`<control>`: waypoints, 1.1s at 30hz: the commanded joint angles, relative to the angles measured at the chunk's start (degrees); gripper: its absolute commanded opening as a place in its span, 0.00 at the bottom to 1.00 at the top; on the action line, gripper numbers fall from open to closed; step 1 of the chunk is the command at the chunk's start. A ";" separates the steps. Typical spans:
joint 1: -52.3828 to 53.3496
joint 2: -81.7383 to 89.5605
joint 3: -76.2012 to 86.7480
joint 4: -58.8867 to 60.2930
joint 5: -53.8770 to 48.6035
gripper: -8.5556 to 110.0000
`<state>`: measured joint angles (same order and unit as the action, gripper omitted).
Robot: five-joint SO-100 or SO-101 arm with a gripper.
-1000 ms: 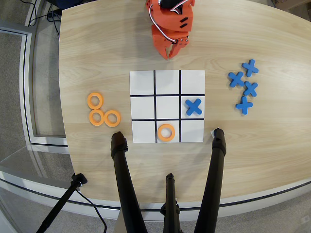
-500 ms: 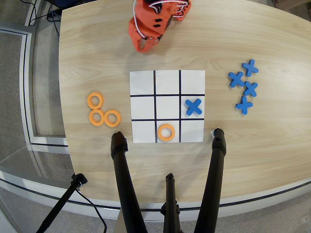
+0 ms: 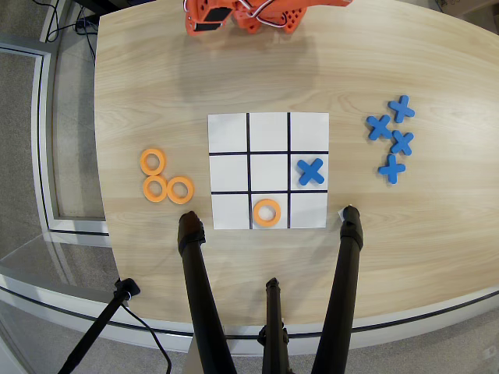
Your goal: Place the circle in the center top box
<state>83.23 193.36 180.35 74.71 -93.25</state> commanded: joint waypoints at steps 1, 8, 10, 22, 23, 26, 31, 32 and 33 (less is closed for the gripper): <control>4.39 1.05 3.16 -0.18 0.18 0.07; 11.07 1.05 3.16 -0.18 0.18 0.07; 10.90 1.05 3.16 -0.18 0.18 0.07; 10.90 1.05 3.16 -0.18 0.18 0.07; 10.90 1.05 3.16 -0.18 0.18 0.07; 10.90 1.05 3.16 -0.18 0.18 0.07; 10.90 1.05 3.16 -0.18 0.18 0.07; 10.90 1.05 3.16 -0.18 0.18 0.07; 10.90 1.05 3.16 -0.18 0.18 0.07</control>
<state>93.69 193.36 180.35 74.71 -93.25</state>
